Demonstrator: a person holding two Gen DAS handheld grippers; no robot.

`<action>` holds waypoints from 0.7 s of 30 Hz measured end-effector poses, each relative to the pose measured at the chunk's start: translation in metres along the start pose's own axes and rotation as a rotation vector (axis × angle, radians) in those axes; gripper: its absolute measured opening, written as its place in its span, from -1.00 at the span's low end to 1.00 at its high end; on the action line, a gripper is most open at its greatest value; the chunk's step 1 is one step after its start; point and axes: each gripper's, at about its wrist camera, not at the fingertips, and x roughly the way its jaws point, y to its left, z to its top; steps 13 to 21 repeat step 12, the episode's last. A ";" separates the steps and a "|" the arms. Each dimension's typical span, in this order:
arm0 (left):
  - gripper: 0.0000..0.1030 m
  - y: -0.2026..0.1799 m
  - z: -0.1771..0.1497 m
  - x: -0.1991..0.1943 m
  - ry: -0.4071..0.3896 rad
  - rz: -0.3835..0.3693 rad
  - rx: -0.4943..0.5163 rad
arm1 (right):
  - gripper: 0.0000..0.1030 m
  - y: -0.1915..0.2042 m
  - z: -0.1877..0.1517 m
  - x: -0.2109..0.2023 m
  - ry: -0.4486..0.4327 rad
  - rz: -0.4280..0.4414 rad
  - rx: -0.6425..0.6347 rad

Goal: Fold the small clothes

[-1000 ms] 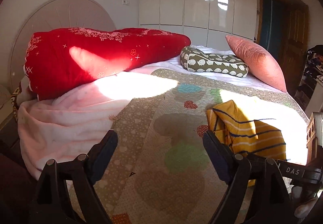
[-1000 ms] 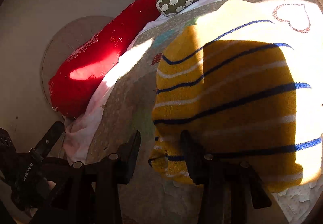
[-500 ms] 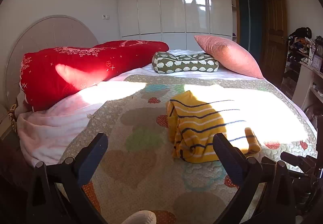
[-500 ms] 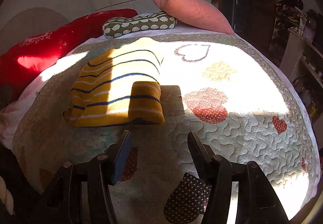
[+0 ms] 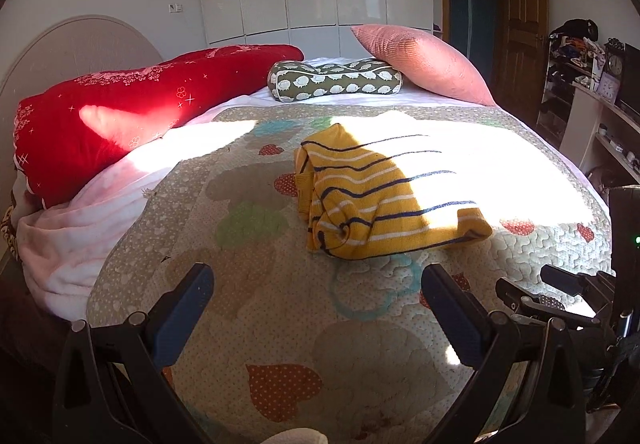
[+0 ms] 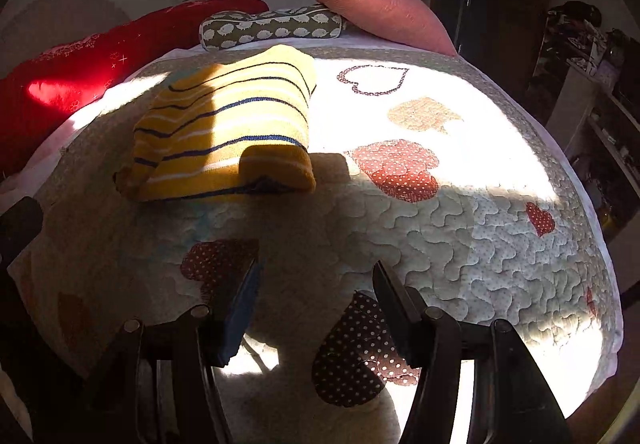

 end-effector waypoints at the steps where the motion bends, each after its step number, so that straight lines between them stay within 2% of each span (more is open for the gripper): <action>1: 1.00 0.000 0.000 0.002 0.010 -0.005 -0.004 | 0.22 0.000 0.000 0.001 0.003 0.003 -0.002; 8: 1.00 0.003 -0.007 0.014 0.069 -0.022 -0.025 | 0.23 0.006 -0.002 0.008 0.023 -0.003 -0.011; 21: 1.00 0.000 -0.010 0.016 0.077 -0.007 -0.010 | 0.23 0.007 -0.003 0.010 0.034 -0.008 -0.010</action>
